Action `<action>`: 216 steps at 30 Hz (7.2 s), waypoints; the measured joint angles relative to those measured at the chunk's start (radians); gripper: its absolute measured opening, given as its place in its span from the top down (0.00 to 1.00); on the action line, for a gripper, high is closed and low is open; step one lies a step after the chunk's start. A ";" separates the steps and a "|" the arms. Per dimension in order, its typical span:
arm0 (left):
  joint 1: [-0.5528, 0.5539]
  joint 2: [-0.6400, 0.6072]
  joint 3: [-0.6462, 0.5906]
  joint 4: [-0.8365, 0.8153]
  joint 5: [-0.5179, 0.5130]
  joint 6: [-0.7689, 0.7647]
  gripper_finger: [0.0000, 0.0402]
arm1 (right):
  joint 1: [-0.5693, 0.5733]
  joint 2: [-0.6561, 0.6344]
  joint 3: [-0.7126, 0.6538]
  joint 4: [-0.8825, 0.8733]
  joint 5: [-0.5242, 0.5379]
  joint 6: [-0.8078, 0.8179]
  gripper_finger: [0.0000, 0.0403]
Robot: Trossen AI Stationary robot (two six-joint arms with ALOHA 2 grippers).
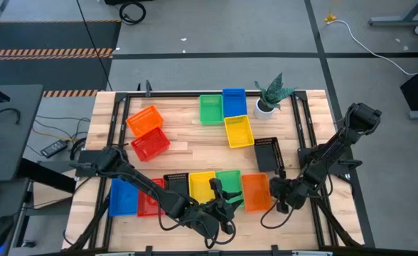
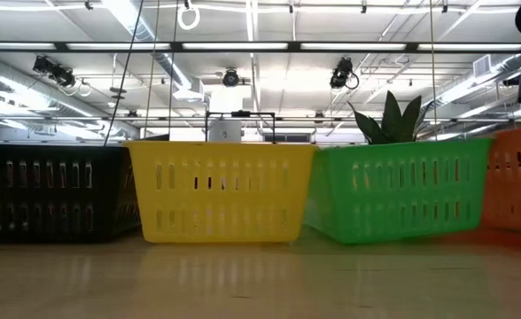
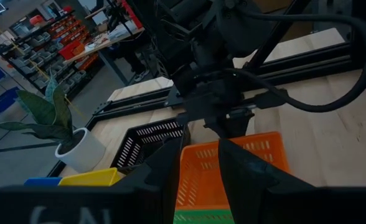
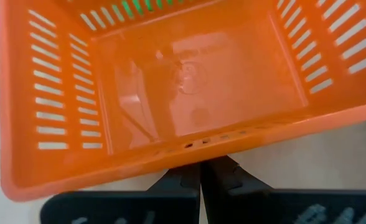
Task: Stack baskets by color
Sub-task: Move the right orange bin to the bottom right of the table, then stack the top black bin on top of the black bin
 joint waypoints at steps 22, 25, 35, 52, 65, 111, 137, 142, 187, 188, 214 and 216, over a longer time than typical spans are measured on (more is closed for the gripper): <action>0.130 0.000 0.000 -0.159 0.128 -0.320 0.71 | 0.003 -0.145 0.000 -0.176 0.022 0.080 0.99; 0.212 0.001 0.000 -0.302 0.219 -0.443 0.75 | 0.004 -0.167 0.000 -0.187 0.020 0.076 0.99; 0.397 0.020 -0.026 -0.497 0.507 -0.600 0.97 | 0.023 -0.169 0.000 -0.212 0.027 0.062 0.99; 0.363 0.043 -0.068 -0.448 0.664 -0.591 0.97 | 0.001 -0.126 0.000 -0.174 0.104 0.068 0.99; 0.347 0.043 -0.066 -0.447 0.658 -0.589 0.99 | -0.039 -0.130 0.000 -0.175 0.073 0.053 0.99; -0.052 -0.084 -0.069 -0.954 0.036 -1.228 0.96 | -0.381 -0.237 0.178 -0.541 -0.154 -0.602 0.66; -0.054 -0.084 -0.069 -0.923 0.037 -1.217 0.98 | -0.409 -0.110 0.292 -0.846 -0.176 -0.518 0.67; -0.054 -0.083 -0.069 -0.921 0.037 -1.217 0.97 | -0.420 -0.001 0.292 -0.848 -0.170 -0.515 0.69; 0.022 -0.131 0.084 -0.545 0.148 -0.077 0.60 | -0.448 0.251 0.723 -0.350 -0.088 -0.874 0.99; 0.039 -0.131 0.083 -0.564 0.176 -0.077 0.56 | -0.453 0.251 0.723 -0.362 -0.087 -0.862 0.99; 0.148 -0.130 0.083 -0.831 0.348 -0.203 0.88 | -0.450 0.243 0.723 -0.353 -0.083 -0.849 0.96; 0.150 -0.130 0.083 -0.842 0.378 -0.204 0.95 | -0.450 0.243 0.723 -0.352 -0.090 -0.848 0.95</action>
